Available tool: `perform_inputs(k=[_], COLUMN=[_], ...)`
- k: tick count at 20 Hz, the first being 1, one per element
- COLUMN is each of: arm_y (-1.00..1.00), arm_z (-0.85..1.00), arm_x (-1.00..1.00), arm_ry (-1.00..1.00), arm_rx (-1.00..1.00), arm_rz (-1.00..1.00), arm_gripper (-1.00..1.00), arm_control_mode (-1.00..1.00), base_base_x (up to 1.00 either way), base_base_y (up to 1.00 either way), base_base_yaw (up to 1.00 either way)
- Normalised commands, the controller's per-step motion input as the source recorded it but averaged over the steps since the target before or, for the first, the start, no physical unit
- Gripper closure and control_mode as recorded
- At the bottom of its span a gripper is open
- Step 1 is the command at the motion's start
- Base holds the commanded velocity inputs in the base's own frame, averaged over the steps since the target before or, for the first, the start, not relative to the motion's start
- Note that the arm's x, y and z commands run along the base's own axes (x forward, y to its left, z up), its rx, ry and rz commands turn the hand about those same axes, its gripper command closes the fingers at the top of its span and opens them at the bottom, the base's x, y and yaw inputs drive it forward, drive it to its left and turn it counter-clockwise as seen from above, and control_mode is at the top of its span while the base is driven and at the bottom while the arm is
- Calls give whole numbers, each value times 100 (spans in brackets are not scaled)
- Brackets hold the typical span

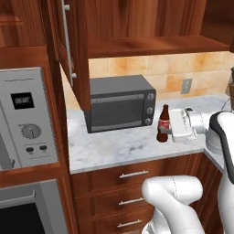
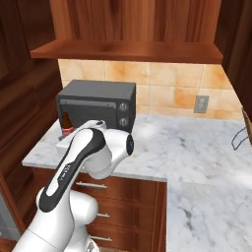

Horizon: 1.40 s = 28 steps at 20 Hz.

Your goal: Pick the water bottle, water bottle, bottled drink from the counter and place them in the open cabinet.

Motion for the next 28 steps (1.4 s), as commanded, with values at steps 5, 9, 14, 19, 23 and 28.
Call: perform_inputs(k=[5,9,14,19,23,28], arm_y=[0,0,0,0,0,4], arm_z=[0,0,0,0,0,20], arm_x=[0,0,0,0,0,-15], arm_ry=[0,0,0,0,0,-15], arm_rx=[0,0,0,0,0,-1], arm_rz=[0,0,0,0,0,-8], arm_gripper=[100,100,100,100,100,100], arm_control_mode=[100,100,100,100,100,-100], base_base_x=[54,2,0,0,0,0], base_base_y=[-19,-1,0,0,0,0], base_base_yaw=[6,0,0,0,0,0])
